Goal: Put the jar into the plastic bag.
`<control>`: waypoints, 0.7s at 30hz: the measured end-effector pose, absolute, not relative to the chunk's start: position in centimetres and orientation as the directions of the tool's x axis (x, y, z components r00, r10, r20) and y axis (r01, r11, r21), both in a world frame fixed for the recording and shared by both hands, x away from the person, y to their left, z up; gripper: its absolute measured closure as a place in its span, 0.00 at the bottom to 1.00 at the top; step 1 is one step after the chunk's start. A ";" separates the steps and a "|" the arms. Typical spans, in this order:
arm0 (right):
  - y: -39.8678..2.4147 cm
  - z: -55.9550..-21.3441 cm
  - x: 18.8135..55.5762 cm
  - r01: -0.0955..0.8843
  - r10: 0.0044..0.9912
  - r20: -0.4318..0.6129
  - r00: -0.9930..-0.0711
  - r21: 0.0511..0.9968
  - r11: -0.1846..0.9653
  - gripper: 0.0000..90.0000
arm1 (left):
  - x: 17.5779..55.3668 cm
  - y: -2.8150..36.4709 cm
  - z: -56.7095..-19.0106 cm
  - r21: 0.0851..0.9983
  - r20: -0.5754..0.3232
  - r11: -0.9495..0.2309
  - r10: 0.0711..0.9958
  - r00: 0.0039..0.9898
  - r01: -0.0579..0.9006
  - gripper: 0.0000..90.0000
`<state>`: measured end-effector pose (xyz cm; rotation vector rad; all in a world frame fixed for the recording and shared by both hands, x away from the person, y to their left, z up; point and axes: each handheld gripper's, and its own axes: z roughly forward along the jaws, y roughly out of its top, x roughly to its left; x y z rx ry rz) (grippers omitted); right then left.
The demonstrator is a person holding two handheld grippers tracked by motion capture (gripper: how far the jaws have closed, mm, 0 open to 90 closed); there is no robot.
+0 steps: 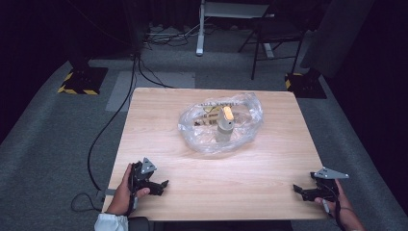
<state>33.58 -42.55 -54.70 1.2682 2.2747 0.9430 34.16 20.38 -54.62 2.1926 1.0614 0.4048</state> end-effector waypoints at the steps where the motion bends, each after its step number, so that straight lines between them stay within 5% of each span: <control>1: -42.5 -54.7 33.6 0.604 0.851 0.004 -0.526 0.706 0.370 0.00 | 34.2 20.4 -54.6 0.678 -0.009 -0.454 0.782 0.624 0.578 0.00; 21: -42.6 -54.7 33.6 0.601 0.847 0.004 -0.532 0.706 0.375 0.00 | 34.2 20.6 -54.6 0.678 -0.012 -0.445 0.790 0.613 0.586 0.00</control>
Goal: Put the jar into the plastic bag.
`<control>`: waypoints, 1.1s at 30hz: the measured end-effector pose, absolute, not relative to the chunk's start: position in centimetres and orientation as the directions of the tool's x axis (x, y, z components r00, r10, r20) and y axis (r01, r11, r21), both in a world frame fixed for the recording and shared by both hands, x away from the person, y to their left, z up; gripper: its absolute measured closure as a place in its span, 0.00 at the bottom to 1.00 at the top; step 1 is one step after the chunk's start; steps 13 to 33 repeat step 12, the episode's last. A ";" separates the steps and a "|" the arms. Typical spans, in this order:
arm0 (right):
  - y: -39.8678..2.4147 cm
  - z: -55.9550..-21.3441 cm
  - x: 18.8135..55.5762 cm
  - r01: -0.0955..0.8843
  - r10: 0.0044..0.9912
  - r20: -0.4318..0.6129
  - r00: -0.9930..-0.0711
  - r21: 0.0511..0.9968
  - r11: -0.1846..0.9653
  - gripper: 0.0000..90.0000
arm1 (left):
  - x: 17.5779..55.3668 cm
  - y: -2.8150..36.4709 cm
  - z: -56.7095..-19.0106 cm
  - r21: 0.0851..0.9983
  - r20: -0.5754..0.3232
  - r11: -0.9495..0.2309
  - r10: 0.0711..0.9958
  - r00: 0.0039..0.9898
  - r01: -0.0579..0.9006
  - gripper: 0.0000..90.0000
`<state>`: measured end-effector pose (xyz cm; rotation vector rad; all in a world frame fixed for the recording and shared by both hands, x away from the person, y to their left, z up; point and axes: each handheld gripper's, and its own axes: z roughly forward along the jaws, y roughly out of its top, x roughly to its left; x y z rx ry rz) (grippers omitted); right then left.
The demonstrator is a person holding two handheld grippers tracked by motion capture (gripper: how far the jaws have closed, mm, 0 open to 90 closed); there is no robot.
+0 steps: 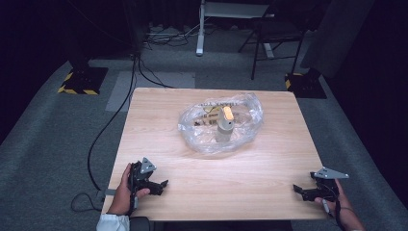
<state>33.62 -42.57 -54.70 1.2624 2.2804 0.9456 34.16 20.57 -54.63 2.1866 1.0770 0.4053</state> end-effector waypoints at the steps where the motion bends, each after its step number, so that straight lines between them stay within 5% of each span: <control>1: -42.6 -54.7 33.6 0.600 0.845 0.004 -0.534 0.706 0.376 0.00 | 34.2 20.6 -54.6 0.678 -0.012 -0.443 0.791 0.611 0.587 0.00; 33: -42.7 -54.7 33.7 0.595 0.838 0.004 -0.545 0.706 0.384 0.00 | 34.2 20.6 -54.6 0.679 -0.012 -0.436 0.798 0.603 0.591 0.00</control>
